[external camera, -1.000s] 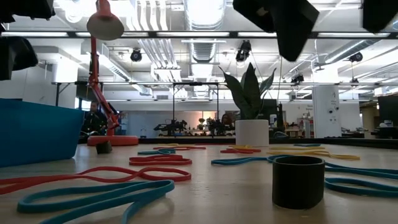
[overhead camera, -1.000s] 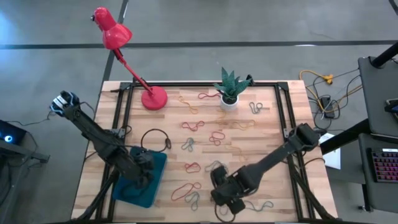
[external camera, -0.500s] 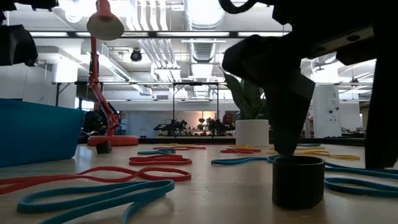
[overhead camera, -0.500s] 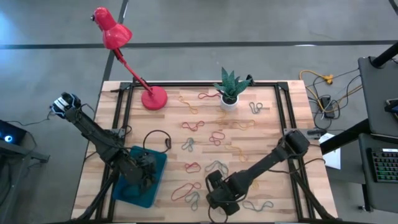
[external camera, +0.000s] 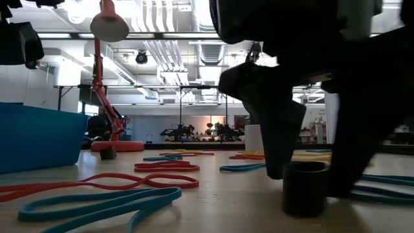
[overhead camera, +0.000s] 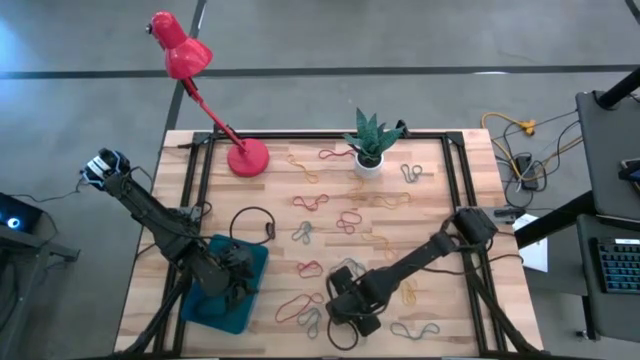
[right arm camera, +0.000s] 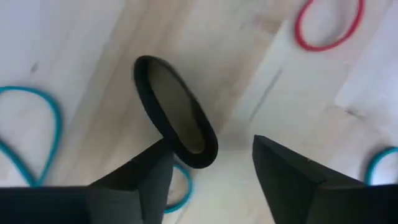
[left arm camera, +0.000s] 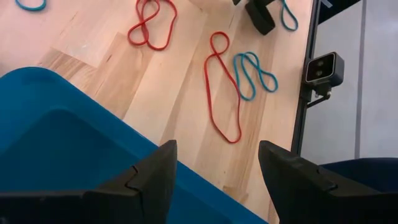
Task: Pick and place rubber bands into bin
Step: Put the black rubber band into the blue bin
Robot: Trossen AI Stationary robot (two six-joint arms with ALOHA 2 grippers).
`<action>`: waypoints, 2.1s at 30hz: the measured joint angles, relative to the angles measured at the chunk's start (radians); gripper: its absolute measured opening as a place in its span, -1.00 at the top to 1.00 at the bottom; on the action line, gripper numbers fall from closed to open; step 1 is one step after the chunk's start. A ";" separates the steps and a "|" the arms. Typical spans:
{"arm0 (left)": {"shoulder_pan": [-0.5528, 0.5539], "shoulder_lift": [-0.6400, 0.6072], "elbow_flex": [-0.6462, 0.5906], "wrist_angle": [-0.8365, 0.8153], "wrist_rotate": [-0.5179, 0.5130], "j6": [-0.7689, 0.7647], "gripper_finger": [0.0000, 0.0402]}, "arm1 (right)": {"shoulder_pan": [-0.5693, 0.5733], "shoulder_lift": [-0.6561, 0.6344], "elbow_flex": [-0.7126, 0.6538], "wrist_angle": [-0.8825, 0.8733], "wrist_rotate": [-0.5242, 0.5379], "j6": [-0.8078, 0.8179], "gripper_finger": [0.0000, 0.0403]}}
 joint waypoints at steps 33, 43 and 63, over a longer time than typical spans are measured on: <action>0.001 0.000 -0.002 0.008 -0.200 0.084 -0.05 | -0.171 -0.063 0.095 0.074 0.004 0.228 0.96; 0.084 0.003 0.021 0.009 -0.316 0.360 -0.05 | -0.271 -0.066 0.254 0.172 0.005 0.284 0.96; 0.150 0.006 0.079 0.060 -0.208 0.640 -0.05 | -0.302 -0.061 0.255 0.131 0.109 0.277 0.96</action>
